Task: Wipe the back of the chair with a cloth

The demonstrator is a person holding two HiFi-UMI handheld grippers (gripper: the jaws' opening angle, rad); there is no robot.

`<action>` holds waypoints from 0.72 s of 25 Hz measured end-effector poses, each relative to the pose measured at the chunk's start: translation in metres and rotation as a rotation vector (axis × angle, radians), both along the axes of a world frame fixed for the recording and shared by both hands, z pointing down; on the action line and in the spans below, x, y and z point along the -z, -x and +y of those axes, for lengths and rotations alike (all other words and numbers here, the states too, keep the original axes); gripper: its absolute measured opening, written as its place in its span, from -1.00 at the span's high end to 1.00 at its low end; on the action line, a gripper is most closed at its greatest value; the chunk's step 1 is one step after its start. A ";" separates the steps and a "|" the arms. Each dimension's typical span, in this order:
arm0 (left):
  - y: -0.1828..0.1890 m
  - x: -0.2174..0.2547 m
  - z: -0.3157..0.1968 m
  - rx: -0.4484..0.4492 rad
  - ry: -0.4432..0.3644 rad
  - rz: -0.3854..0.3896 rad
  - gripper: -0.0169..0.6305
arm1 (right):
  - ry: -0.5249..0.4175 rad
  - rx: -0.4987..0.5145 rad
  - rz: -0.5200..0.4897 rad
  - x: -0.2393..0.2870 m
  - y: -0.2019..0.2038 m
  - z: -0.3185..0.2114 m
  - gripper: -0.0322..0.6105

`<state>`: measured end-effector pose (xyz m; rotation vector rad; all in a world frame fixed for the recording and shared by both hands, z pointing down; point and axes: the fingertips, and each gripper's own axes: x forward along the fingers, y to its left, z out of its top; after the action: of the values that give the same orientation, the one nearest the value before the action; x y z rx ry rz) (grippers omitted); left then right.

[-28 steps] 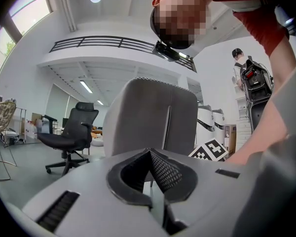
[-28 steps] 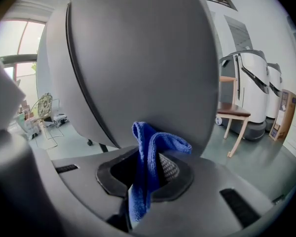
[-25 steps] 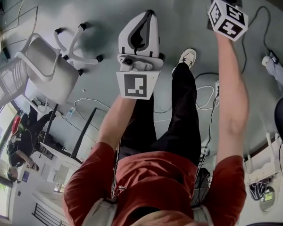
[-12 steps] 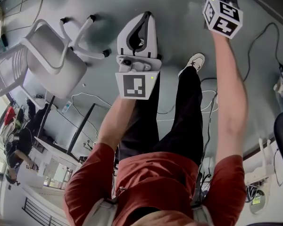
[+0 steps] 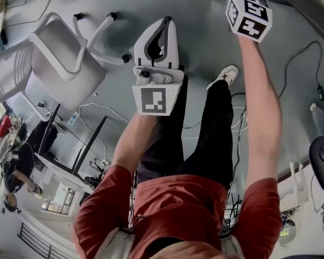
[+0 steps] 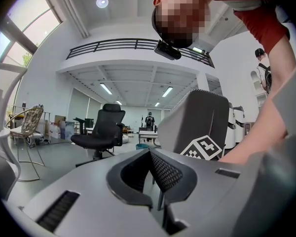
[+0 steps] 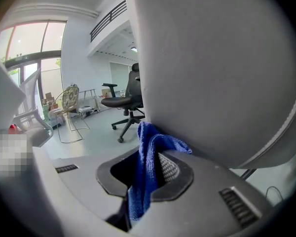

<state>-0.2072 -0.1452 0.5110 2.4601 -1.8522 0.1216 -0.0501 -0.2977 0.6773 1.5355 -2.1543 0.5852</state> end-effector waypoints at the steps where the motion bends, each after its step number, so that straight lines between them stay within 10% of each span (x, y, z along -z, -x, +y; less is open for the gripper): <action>1: 0.002 0.000 0.001 0.005 0.004 0.001 0.91 | 0.000 -0.003 0.002 0.001 -0.001 0.000 0.72; 11: -0.032 0.006 0.003 -0.038 0.003 -0.009 0.91 | -0.071 -0.035 -0.115 0.051 -0.022 0.044 0.72; 18: -0.105 0.019 -0.002 -0.132 -0.010 -0.007 0.91 | -0.186 -0.138 -0.129 0.111 -0.107 0.111 0.73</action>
<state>-0.1024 -0.1471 0.4921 2.5913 -1.6956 0.1275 0.0573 -0.1871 0.5659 1.8020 -2.2664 0.5555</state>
